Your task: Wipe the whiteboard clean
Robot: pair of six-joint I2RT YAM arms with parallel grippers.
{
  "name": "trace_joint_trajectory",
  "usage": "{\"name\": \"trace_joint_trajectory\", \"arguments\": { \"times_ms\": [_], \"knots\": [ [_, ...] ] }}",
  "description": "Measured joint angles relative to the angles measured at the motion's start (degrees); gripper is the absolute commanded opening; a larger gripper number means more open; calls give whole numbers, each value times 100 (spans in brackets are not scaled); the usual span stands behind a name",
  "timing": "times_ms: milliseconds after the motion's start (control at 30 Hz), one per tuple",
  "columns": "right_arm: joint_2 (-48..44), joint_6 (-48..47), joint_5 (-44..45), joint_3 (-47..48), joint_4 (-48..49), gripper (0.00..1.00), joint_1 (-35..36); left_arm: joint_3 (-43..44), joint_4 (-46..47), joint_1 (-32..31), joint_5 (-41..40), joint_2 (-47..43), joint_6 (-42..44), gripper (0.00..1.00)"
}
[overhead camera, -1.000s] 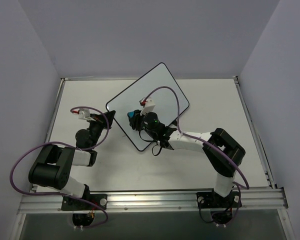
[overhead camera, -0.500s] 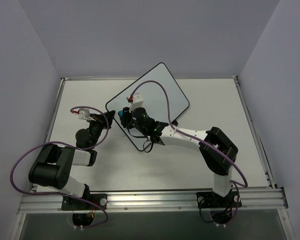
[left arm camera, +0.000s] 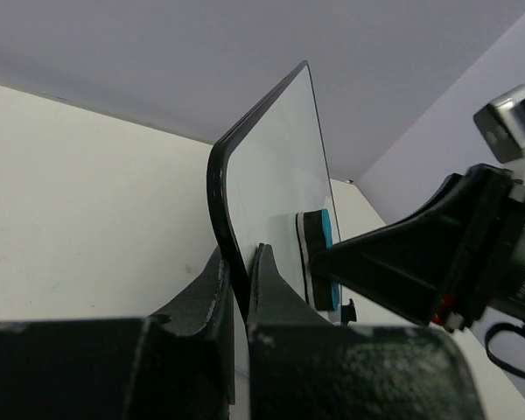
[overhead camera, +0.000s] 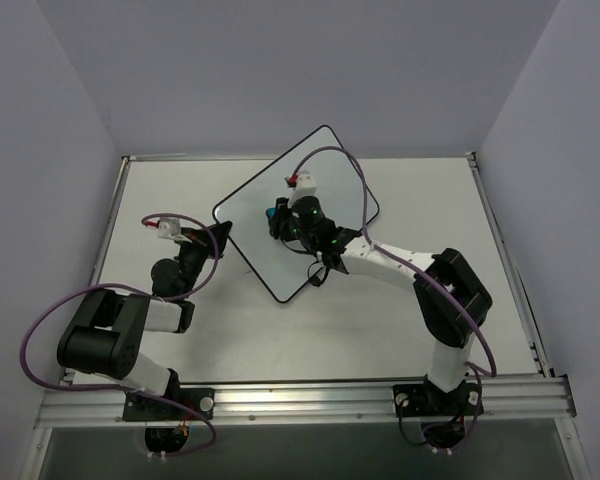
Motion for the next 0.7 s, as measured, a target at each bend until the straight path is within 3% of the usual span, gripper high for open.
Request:
{"name": "trace_joint_trajectory", "arguments": {
  "times_ms": [167, 433, 700],
  "knots": [
    [-455, -155, 59, -470, -509, 0, -844, 15, 74, -46, 131, -31, 44, 2],
    [-1965, -647, -26, -857, -1834, 0, -1478, 22, 70, -61, 160, -57, 85, 2],
    [-3042, -105, 358, -1764, -3239, 0, -2291, 26, 72, -81, 157, -59, 90, 2]
  ]
}}
